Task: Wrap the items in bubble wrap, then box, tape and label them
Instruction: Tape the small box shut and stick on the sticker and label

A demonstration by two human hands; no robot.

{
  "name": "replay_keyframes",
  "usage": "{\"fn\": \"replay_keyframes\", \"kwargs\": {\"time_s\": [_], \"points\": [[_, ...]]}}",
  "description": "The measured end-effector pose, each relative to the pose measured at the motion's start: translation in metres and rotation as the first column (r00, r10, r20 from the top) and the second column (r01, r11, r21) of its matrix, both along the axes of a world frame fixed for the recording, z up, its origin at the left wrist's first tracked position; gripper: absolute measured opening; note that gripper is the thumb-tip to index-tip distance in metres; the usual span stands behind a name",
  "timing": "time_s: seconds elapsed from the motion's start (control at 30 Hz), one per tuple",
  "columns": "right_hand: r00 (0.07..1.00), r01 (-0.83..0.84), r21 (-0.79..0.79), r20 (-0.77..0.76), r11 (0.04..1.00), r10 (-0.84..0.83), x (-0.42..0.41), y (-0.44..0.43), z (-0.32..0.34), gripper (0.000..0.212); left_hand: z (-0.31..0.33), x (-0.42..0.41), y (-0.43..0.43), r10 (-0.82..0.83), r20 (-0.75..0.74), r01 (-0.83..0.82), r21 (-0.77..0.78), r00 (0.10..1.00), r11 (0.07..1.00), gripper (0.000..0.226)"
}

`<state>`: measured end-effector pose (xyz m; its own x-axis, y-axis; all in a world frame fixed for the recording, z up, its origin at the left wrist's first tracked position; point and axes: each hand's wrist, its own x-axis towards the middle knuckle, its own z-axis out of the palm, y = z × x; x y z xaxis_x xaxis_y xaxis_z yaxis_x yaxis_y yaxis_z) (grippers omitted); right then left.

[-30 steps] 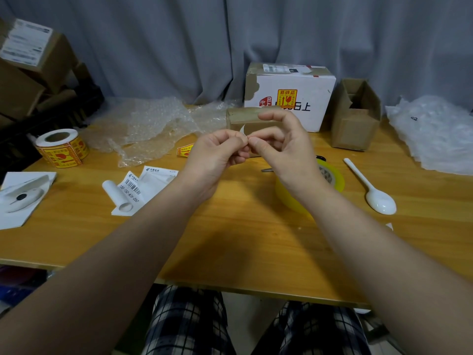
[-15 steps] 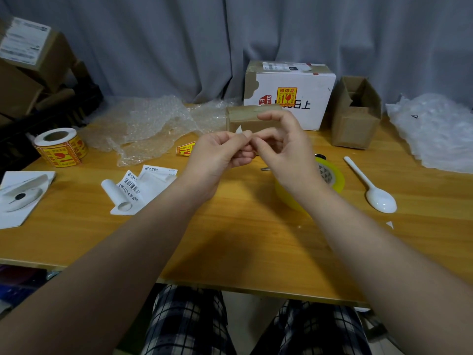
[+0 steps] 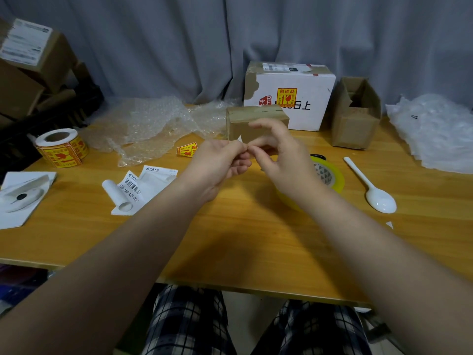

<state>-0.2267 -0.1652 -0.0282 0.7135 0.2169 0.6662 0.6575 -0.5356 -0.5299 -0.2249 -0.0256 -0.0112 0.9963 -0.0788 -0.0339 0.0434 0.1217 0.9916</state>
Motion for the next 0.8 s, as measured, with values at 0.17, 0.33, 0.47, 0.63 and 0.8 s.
{"fn": "replay_keyframes", "kwargs": {"time_s": [0.17,0.33,0.47,0.63,0.8], "points": [[0.989,-0.06,0.284,-0.111,0.957,0.095,-0.002,0.004,0.001,0.04,-0.006,-0.002,-0.001,-0.004,0.137,0.01,-0.044,0.991,0.999,0.021],[0.999,0.035,0.238,0.015,0.971,-0.039,0.001,0.005,-0.004,0.009,-0.01,-0.001,0.0,-0.025,0.243,0.033,-0.027,0.97,0.999,0.019],[0.997,0.057,0.204,0.032,0.977,-0.065,0.003,0.005,-0.006,0.005,-0.013,0.001,0.0,-0.029,0.29,0.025,0.018,0.956,1.0,0.022],[0.988,0.038,0.289,-0.156,0.956,0.008,0.006,0.004,-0.003,0.009,-0.014,0.003,0.001,-0.062,0.339,0.044,0.06,0.939,0.997,0.024],[0.97,-0.014,0.331,-0.225,0.943,0.093,0.007,0.001,0.001,0.01,-0.016,0.005,0.003,-0.077,0.355,0.063,0.051,0.932,0.997,0.02]]}}
